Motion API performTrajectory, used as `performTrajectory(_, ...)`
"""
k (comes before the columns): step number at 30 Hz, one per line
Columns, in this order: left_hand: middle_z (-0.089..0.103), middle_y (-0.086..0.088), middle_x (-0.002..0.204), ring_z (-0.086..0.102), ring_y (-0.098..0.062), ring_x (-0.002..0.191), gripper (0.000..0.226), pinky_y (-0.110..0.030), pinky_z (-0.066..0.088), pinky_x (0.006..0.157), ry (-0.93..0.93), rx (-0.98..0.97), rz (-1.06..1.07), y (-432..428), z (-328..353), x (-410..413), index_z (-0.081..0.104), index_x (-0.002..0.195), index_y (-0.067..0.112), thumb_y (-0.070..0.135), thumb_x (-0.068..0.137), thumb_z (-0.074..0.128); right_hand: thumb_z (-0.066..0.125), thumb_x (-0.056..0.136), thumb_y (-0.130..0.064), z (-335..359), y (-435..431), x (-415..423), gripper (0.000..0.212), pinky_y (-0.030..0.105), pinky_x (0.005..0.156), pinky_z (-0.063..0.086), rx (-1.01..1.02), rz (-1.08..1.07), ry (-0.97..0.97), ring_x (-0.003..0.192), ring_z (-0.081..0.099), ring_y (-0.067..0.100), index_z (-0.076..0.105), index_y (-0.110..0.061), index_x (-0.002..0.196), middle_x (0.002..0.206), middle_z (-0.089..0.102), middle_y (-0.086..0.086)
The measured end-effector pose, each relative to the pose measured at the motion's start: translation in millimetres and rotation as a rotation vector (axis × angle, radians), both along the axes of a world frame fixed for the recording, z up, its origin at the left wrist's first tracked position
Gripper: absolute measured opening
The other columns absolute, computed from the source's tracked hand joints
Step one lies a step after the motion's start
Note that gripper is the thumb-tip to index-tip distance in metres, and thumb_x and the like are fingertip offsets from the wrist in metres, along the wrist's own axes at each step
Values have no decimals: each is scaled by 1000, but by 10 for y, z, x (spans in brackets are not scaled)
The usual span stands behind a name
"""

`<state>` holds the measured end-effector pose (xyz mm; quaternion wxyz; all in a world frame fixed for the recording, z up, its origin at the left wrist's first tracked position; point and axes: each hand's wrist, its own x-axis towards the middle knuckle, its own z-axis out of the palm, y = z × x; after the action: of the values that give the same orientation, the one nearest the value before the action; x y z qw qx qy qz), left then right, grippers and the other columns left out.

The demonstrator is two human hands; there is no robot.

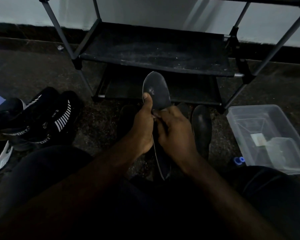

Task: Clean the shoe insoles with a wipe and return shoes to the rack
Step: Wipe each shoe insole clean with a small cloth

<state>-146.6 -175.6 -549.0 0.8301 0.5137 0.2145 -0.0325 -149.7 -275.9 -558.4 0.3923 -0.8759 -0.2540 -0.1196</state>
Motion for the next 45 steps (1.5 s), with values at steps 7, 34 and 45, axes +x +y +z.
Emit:
performTrajectory(7,71,-13,111,67,-23,105,65,-32,51,92,20,-23,-17,-51,3,3,66,112,8,59,98,28,61,93,-9,6,-74,169,15,25,74,49,37,-134,6,83,60,14,72,-10,103,95,64,6)
performTrajectory(34,69,-17,116,66,-29,109,70,-42,49,97,-47,-115,-96,41,139,-5,63,116,7,61,98,20,61,95,-8,215,-327,356,18,30,68,56,834,-161,578,75,68,18,68,-11,111,89,73,5)
performTrajectory(45,66,-11,92,66,-21,82,71,-32,53,80,-61,-247,-12,86,206,9,63,106,0,65,82,48,68,91,-8,152,-128,134,22,26,83,55,550,-14,519,95,70,9,71,-9,113,106,74,1)
